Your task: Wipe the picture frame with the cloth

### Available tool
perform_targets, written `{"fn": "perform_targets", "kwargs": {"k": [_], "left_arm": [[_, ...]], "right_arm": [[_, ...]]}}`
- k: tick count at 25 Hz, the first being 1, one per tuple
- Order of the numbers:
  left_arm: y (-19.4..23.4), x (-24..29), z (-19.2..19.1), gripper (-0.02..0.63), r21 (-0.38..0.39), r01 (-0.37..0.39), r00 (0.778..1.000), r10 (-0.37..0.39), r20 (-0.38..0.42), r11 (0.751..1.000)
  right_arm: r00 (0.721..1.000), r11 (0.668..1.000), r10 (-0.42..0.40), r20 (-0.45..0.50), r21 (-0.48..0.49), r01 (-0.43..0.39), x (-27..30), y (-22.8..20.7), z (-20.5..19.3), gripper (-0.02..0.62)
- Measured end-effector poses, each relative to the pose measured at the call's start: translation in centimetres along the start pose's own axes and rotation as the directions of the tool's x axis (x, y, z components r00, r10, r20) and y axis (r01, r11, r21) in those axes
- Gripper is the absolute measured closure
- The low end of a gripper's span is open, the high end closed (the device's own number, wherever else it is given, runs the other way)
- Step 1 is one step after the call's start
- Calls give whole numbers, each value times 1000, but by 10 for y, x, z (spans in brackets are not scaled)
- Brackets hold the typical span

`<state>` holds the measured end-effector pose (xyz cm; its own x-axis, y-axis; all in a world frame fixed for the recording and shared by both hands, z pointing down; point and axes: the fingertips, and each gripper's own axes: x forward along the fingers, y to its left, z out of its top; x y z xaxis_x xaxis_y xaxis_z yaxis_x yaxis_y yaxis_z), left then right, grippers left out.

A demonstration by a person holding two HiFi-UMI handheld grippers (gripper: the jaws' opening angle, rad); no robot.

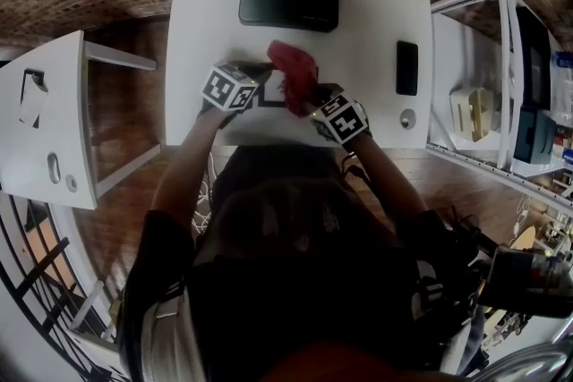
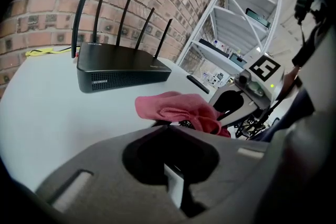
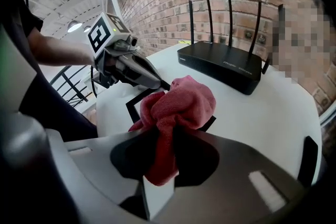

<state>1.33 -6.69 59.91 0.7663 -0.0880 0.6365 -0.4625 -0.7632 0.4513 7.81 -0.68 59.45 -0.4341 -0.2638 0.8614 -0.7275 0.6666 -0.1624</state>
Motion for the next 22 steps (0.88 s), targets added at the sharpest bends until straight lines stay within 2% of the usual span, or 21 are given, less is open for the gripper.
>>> {"fn": "perform_targets", "kwargs": {"k": [4,13,22], "left_arm": [[-1,0,0,606,-4,4,1000,-4,2,1000],[2,-4,0,606,-3,6,1000,-6,-3,1000],[2,-1,1,606,-16,2,1000,-2,-3,1000]], "right_arm": [[1000,1000,3,2,23,-3,-3,-1,0,514],[999,988,20,32,150,-25,-18,-18,-8,511],[997,966,-74,-9,247,74,-39,-70,-35,512]]}}
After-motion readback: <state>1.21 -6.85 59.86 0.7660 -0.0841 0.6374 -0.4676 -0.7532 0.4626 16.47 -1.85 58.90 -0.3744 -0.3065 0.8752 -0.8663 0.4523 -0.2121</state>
